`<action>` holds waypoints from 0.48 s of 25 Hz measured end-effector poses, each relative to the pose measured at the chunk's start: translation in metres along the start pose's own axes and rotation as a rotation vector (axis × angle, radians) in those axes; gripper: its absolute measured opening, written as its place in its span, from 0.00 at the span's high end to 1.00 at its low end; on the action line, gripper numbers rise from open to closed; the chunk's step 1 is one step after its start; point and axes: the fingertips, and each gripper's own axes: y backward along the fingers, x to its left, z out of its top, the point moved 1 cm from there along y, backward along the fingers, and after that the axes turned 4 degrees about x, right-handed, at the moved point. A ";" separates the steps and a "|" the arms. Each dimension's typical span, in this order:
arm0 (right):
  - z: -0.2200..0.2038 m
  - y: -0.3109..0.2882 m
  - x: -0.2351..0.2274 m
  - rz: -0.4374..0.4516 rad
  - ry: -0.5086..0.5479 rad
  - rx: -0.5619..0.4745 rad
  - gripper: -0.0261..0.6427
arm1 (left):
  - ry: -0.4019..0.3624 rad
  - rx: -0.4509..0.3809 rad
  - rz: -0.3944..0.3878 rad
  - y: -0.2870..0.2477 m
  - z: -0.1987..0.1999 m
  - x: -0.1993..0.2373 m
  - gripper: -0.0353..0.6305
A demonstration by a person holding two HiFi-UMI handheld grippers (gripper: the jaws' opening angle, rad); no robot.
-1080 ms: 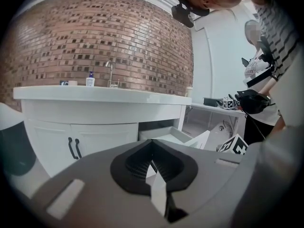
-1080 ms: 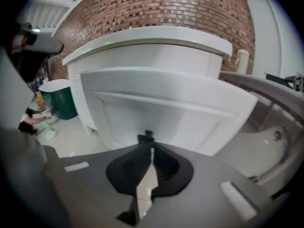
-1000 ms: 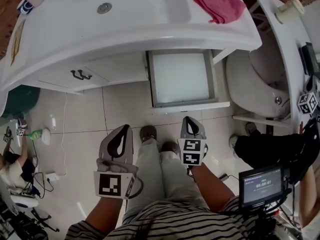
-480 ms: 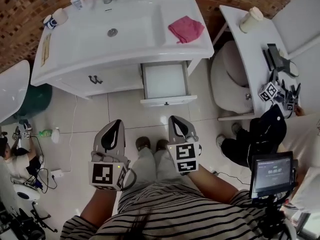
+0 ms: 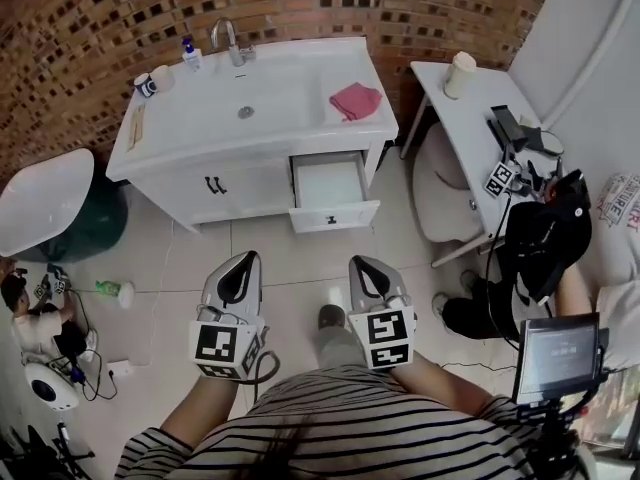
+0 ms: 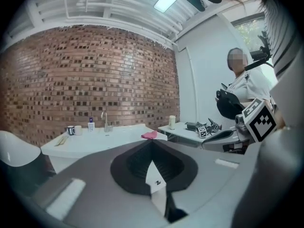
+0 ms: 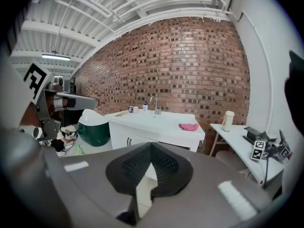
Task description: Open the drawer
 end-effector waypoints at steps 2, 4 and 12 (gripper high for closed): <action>-0.005 0.030 0.014 -0.024 0.001 -0.022 0.96 | -0.016 -0.022 -0.014 0.029 -0.003 -0.015 0.92; -0.010 0.061 0.032 -0.045 0.000 -0.041 0.96 | -0.028 -0.031 -0.024 0.061 -0.010 -0.029 0.92; -0.024 0.157 0.096 -0.039 0.012 -0.073 0.96 | -0.019 0.007 -0.053 0.163 -0.050 -0.081 0.92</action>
